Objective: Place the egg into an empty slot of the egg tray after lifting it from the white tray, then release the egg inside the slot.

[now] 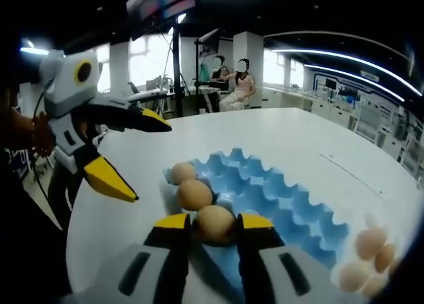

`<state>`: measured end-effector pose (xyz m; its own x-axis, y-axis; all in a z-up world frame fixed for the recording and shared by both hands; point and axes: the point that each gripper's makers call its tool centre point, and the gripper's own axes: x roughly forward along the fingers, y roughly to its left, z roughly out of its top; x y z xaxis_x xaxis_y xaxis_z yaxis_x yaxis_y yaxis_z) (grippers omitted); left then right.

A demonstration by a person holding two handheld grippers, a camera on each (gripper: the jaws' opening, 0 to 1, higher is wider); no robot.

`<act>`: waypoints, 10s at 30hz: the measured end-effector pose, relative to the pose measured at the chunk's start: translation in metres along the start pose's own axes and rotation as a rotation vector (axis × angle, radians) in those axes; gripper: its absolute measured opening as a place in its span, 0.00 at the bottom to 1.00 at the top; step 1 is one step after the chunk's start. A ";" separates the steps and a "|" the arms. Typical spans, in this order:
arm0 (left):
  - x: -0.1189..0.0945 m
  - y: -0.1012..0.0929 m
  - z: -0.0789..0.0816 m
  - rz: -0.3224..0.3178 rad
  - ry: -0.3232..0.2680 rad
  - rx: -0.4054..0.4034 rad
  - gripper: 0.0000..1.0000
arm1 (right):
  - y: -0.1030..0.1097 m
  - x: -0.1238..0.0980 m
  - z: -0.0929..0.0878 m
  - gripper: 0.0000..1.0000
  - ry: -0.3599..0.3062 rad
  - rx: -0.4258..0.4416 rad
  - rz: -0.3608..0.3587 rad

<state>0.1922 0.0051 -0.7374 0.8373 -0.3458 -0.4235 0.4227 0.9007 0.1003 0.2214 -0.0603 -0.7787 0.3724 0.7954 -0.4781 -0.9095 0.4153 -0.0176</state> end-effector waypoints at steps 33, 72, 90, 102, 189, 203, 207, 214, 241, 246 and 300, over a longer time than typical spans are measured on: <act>0.001 -0.002 0.000 -0.005 0.003 0.006 0.73 | -0.017 -0.040 -0.006 0.26 -0.064 0.098 -0.089; 0.005 -0.006 0.002 -0.018 0.004 -0.016 0.73 | -0.135 -0.176 -0.074 0.26 -0.071 0.296 -0.570; 0.006 -0.001 0.011 -0.005 -0.027 -0.022 0.71 | -0.175 -0.233 -0.101 0.26 -0.059 0.350 -0.758; 0.006 -0.002 0.009 -0.007 -0.015 -0.027 0.71 | -0.184 -0.246 -0.120 0.28 -0.040 0.392 -0.810; 0.005 -0.003 0.004 -0.022 -0.004 -0.039 0.70 | -0.121 -0.168 -0.034 0.24 -0.172 0.347 -0.546; 0.004 0.005 -0.002 0.007 0.004 -0.119 0.97 | -0.075 -0.106 0.000 0.24 -0.183 0.282 -0.341; 0.004 0.002 -0.002 -0.001 0.004 -0.144 1.00 | -0.062 -0.089 0.006 0.24 -0.174 0.243 -0.288; 0.003 0.001 -0.001 0.000 0.006 -0.154 1.00 | -0.049 -0.064 0.010 0.24 -0.154 0.211 -0.228; 0.002 0.013 0.002 0.026 -0.020 -0.168 0.98 | -0.038 -0.029 -0.012 0.25 -0.105 0.090 -0.156; 0.002 0.010 0.001 0.016 -0.014 -0.172 0.97 | -0.038 -0.029 -0.012 0.25 -0.111 0.061 -0.158; 0.011 -0.008 0.017 -0.025 -0.032 -0.159 0.90 | -0.202 -0.281 -0.115 0.32 -0.114 0.337 -0.912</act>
<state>0.2038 -0.0099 -0.7273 0.8389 -0.3743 -0.3950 0.3852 0.9212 -0.0549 0.2788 -0.4187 -0.7420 0.9384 0.1371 -0.3173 -0.1699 0.9824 -0.0780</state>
